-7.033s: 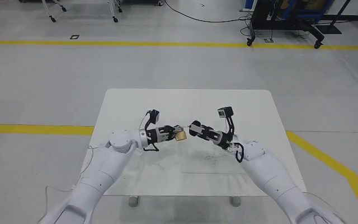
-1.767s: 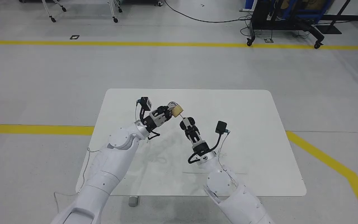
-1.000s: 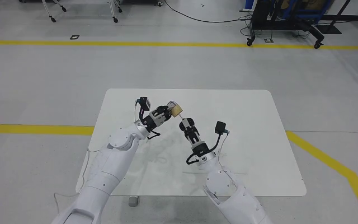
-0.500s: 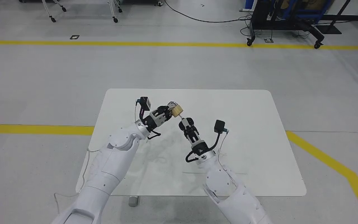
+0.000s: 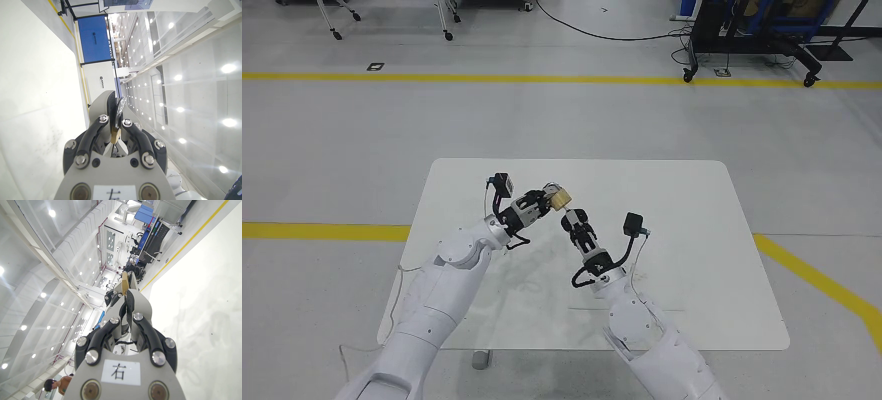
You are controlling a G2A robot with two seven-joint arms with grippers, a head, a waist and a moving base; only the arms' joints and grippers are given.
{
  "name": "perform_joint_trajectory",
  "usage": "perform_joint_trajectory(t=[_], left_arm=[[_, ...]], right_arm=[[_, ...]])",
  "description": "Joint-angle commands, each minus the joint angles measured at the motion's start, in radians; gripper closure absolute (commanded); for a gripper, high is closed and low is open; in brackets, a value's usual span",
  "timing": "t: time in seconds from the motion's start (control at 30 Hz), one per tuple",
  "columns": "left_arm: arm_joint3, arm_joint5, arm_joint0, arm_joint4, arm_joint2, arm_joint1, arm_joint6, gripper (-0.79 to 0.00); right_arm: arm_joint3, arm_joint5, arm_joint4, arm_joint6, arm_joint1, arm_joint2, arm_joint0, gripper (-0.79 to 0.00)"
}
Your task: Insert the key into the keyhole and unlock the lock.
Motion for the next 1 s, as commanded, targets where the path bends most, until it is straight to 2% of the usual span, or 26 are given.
perform_joint_trajectory(t=[0.0,0.33,0.37,0.4,0.83,0.97], left_arm=[[0.001,0.0,-0.001,0.002,0.0,0.0,-0.002,0.0],[-0.003,-0.011,-0.003,0.025,0.009,-0.001,-0.017,0.0],[-0.002,-0.013,-0.003,0.023,0.007,-0.001,-0.014,0.0],[-0.001,-0.014,-0.002,0.022,0.004,-0.001,-0.013,0.0],[0.003,0.003,-0.002,0.038,-0.003,-0.001,0.027,0.0],[0.015,0.068,-0.004,0.037,0.002,-0.003,0.051,0.0]], right_arm=[[0.002,0.0,-0.001,0.001,-0.001,0.001,0.001,0.0],[0.012,-0.006,0.01,-0.002,-0.009,0.009,0.003,0.0],[0.011,-0.012,0.021,-0.004,-0.011,0.009,0.001,-0.28],[0.009,-0.02,0.037,-0.001,-0.012,0.009,-0.001,-0.785],[0.009,-0.028,0.052,0.007,-0.013,0.012,-0.002,-0.785],[-0.013,-0.045,0.101,0.025,-0.013,0.022,-0.017,-0.785]])
